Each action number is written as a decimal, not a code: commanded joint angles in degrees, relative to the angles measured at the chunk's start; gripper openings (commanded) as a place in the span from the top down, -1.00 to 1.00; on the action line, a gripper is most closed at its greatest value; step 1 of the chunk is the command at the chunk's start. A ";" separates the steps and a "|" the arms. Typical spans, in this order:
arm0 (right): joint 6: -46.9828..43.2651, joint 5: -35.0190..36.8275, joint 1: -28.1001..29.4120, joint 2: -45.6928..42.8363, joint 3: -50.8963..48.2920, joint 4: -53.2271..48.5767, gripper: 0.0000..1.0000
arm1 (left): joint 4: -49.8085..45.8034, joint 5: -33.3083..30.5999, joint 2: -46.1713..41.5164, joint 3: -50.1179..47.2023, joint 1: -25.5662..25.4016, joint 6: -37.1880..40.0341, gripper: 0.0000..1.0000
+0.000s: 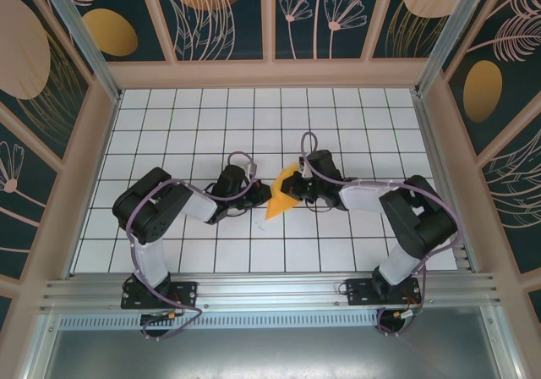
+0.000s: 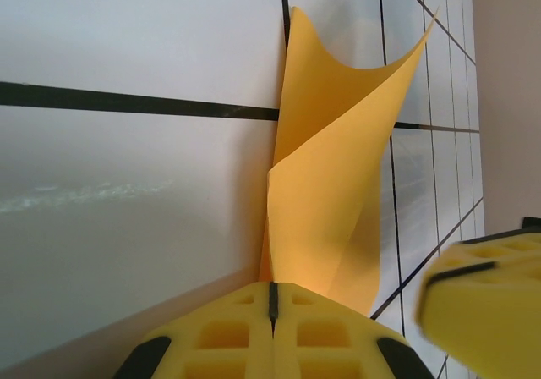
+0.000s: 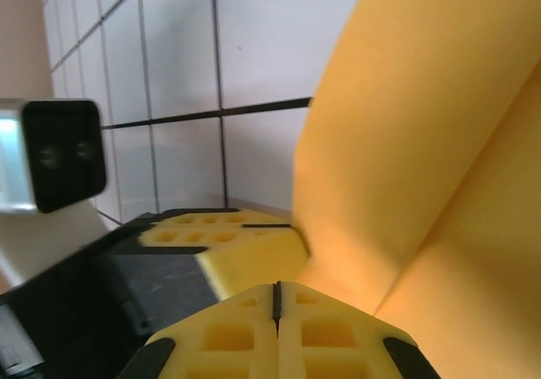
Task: Fold a paper plane with a square sheet of paper (pick it up from the middle)
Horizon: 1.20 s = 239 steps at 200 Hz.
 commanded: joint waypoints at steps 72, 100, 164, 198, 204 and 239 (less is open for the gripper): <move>-2.27 1.55 -0.40 8.73 3.54 -3.65 0.93 | -7.43 -1.11 3.75 1.16 -0.10 1.39 1.00; -2.92 1.02 -0.51 7.72 4.84 -4.88 0.92 | -8.40 -1.18 4.14 1.72 -0.15 1.47 1.00; -6.18 -0.10 -2.07 3.93 8.99 -7.67 0.91 | -9.56 -1.52 3.94 2.07 -0.12 1.71 1.00; -6.01 -0.14 -2.09 7.51 8.71 -6.67 0.92 | -9.72 -1.38 3.94 2.36 -0.11 1.66 1.00; -5.88 -0.19 -2.08 8.19 8.67 -6.57 0.92 | -9.75 -1.35 3.94 2.34 -0.12 1.74 1.00; -5.99 1.52 -3.62 11.02 7.67 -6.08 0.92 | -10.14 -1.35 4.03 2.25 -0.14 1.92 1.00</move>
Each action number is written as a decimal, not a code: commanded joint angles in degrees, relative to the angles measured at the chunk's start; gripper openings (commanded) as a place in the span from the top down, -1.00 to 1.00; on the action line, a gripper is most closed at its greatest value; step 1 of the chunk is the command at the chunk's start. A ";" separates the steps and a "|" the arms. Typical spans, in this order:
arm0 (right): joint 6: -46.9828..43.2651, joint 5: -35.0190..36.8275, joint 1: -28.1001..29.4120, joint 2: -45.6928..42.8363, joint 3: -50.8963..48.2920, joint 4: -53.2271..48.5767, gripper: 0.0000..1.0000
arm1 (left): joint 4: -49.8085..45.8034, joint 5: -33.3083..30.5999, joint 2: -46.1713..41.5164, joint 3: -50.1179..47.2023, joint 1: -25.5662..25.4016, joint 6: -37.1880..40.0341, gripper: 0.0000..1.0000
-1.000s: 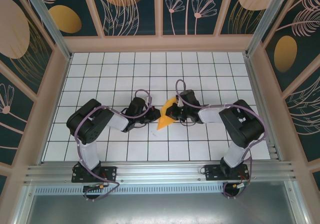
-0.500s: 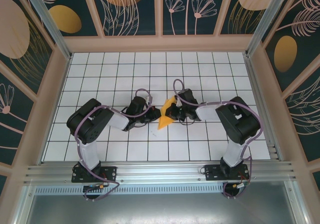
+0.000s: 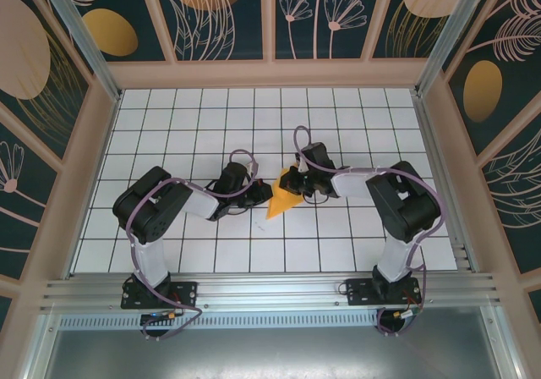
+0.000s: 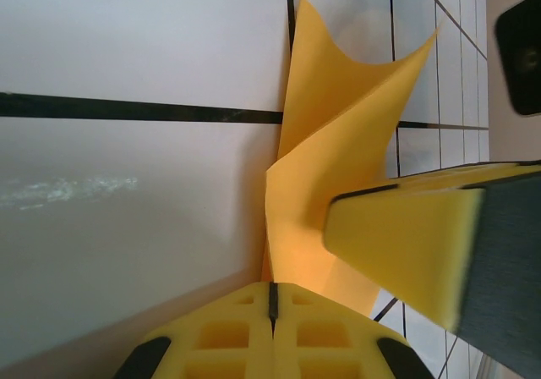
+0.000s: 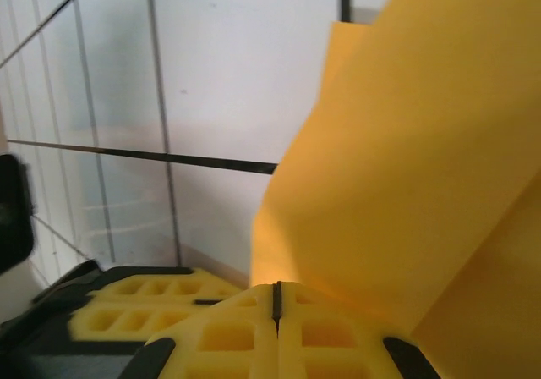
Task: Fold a paper plane with a square sheet of paper (pick it up from the middle)
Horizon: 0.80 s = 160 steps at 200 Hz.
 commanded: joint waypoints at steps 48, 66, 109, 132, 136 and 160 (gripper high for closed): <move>-2.52 0.41 -2.39 -1.89 2.04 -3.27 0.90 | -6.90 -1.91 3.75 0.34 -0.23 2.09 1.00; -3.42 0.49 -2.91 -4.25 3.56 -4.77 0.89 | -6.89 -1.95 3.77 0.40 -0.26 2.08 1.00; -4.00 -0.69 -4.43 -1.72 3.97 -3.88 0.89 | -7.26 -1.85 3.73 0.55 -0.21 2.17 1.00; -3.33 -0.39 -4.78 1.09 3.82 -2.62 0.89 | -7.15 -1.74 3.81 0.66 -0.26 1.95 1.00; -3.22 0.00 -4.78 1.57 3.75 -2.58 0.89 | -7.17 -1.74 3.77 0.66 -0.28 1.94 1.00; -2.52 1.94 -5.19 3.94 3.29 -2.40 0.89 | -7.41 -1.65 3.73 0.58 -0.21 2.00 1.00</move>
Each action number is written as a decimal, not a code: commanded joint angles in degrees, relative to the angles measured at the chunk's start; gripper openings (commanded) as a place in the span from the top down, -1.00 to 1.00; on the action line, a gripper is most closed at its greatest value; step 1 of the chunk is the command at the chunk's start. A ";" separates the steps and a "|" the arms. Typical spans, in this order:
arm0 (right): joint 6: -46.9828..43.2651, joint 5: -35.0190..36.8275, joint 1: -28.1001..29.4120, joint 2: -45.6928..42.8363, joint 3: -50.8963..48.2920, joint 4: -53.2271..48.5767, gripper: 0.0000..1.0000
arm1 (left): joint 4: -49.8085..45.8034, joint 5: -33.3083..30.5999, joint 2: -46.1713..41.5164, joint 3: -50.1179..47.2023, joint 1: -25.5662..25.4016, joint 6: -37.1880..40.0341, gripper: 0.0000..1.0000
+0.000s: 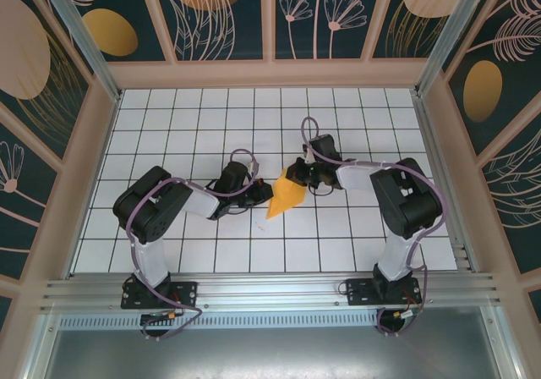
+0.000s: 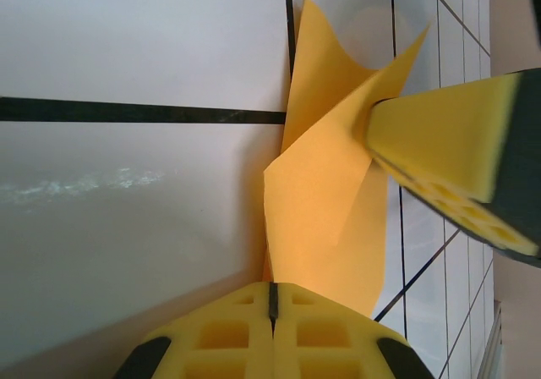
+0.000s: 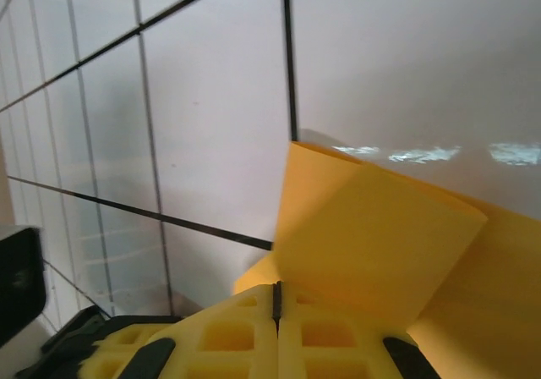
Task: Fold a paper plane with a square sheet of paper (pick it up from the middle)
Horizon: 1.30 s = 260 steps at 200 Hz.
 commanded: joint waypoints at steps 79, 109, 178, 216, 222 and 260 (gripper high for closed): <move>-2.13 -0.97 -2.79 -2.58 2.07 -0.65 0.84 | -6.81 -2.04 3.75 -0.39 -0.28 1.66 1.00; -2.75 -2.25 -4.23 -1.63 1.92 -0.17 0.84 | -6.80 -2.04 3.66 -0.39 -0.23 1.60 1.00; -1.41 0.13 -5.69 4.93 0.43 1.42 0.85 | -6.84 -1.71 3.58 -0.47 -0.26 1.50 1.00; -2.89 -0.17 -6.75 3.95 2.19 -0.80 0.86 | -6.78 -1.53 3.66 -0.66 -0.29 1.66 1.00; -3.32 -0.38 -6.77 2.95 2.55 -1.49 0.85 | -6.82 -1.54 3.62 -0.73 -0.21 1.59 1.00; -4.24 -3.67 -7.11 -2.05 4.93 -3.35 0.84 | -6.61 -1.55 3.60 -0.74 -0.23 1.63 1.00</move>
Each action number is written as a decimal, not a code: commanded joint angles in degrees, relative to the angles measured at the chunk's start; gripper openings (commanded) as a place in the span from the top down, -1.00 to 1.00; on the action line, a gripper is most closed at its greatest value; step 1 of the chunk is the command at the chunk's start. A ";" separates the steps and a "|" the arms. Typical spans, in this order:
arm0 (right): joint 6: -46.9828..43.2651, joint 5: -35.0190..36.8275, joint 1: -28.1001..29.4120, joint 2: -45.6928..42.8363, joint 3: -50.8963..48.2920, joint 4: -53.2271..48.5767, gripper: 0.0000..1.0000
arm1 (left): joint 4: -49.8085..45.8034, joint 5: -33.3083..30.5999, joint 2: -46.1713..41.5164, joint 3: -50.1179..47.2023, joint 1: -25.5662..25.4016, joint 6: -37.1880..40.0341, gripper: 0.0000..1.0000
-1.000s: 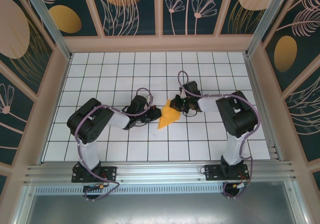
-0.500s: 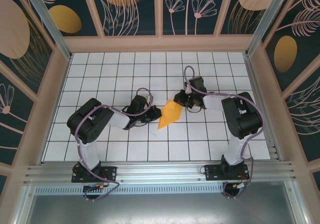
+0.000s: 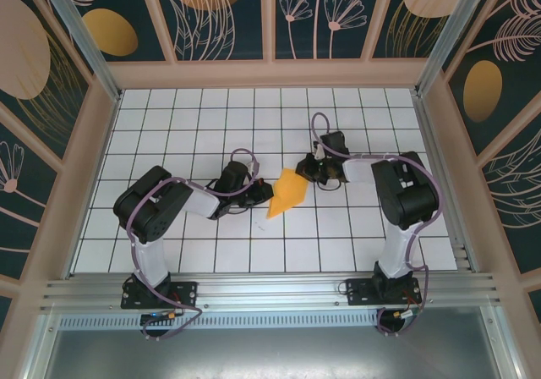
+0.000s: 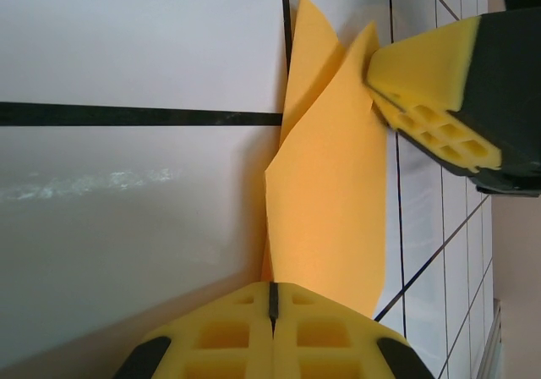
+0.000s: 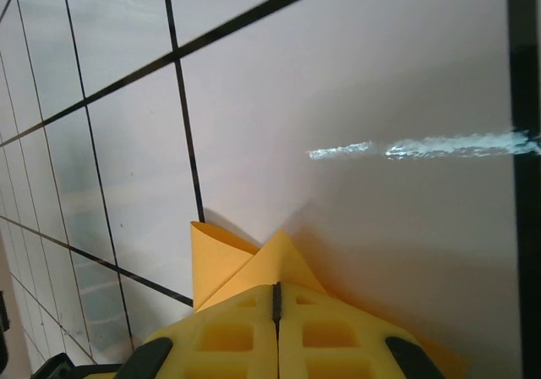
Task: Fold a paper plane with a square sheet of paper (pick it up from the middle)
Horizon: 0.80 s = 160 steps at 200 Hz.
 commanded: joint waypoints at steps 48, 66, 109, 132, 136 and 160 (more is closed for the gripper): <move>-1.39 -1.10 -0.86 -2.63 2.18 -1.66 0.85 | -6.46 -1.67 3.64 -0.85 -0.29 1.18 1.00; -0.72 -0.37 -0.89 -1.06 1.24 -0.88 0.85 | -6.50 -1.50 3.65 -0.81 -0.25 1.18 1.00; -0.73 2.38 -0.91 3.33 0.67 -0.87 0.87 | -6.47 -1.41 3.64 -0.77 -0.32 1.11 1.00; -0.71 3.51 -0.99 4.79 0.64 -1.25 0.87 | -6.59 -1.49 3.41 -0.77 -0.30 1.18 1.00; -0.78 3.58 -0.96 4.67 0.63 -1.27 0.87 | -6.63 -1.51 3.31 -0.77 -0.32 1.25 1.00; -1.54 3.68 -1.04 2.57 0.81 -1.69 0.86 | -6.99 -1.70 3.12 -0.61 -0.25 1.43 1.00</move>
